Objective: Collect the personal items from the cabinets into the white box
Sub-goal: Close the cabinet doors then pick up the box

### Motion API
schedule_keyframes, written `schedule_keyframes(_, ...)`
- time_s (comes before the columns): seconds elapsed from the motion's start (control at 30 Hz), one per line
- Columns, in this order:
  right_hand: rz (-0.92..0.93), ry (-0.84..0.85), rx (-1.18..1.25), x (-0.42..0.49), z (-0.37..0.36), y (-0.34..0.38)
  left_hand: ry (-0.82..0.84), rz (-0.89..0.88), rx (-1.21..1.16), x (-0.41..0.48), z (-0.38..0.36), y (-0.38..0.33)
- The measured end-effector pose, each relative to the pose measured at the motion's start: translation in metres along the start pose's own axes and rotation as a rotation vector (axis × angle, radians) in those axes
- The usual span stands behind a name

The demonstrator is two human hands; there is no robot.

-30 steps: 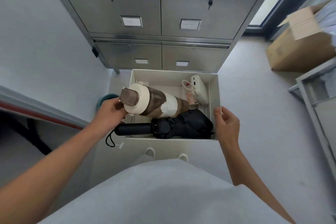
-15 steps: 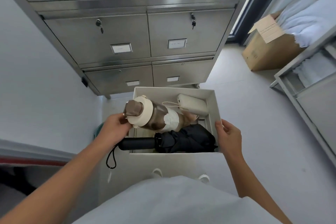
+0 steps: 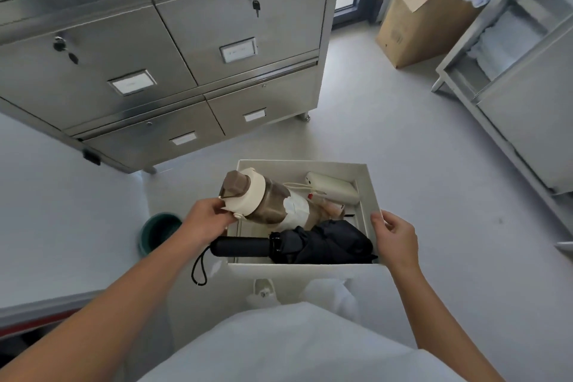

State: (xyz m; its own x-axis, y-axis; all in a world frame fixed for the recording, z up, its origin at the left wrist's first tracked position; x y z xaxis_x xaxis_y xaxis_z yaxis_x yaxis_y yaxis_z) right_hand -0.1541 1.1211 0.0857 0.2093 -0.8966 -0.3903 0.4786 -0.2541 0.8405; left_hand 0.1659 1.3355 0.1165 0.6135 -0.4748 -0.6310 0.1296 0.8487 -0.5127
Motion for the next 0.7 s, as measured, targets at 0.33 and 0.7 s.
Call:
schedule_keyframes(0.33,0.010,-0.087,0.009,0.073,0.106,-0.003,0.193,-0.095,-0.132,0.007,-0.086,-0.119)
schedule_keyframes(0.7,0.192,-0.254,0.115,0.140,0.190,0.072,0.098,-0.395,-0.256,0.011,-0.082,-0.252)
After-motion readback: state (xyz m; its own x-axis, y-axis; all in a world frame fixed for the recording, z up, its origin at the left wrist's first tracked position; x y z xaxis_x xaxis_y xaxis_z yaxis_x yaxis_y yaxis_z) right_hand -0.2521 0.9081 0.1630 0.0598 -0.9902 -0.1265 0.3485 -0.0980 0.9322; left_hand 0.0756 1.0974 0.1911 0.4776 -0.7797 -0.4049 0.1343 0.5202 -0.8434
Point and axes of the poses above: each hand's wrist, its own x-axis towards the middle knuckle, its own z-axis out of the back of the hand, y = z × x, the point moved 6 cm from there along x, towards the middle knuckle, and after that the axes turned 13 degrees about x, right-handed, at the moved point
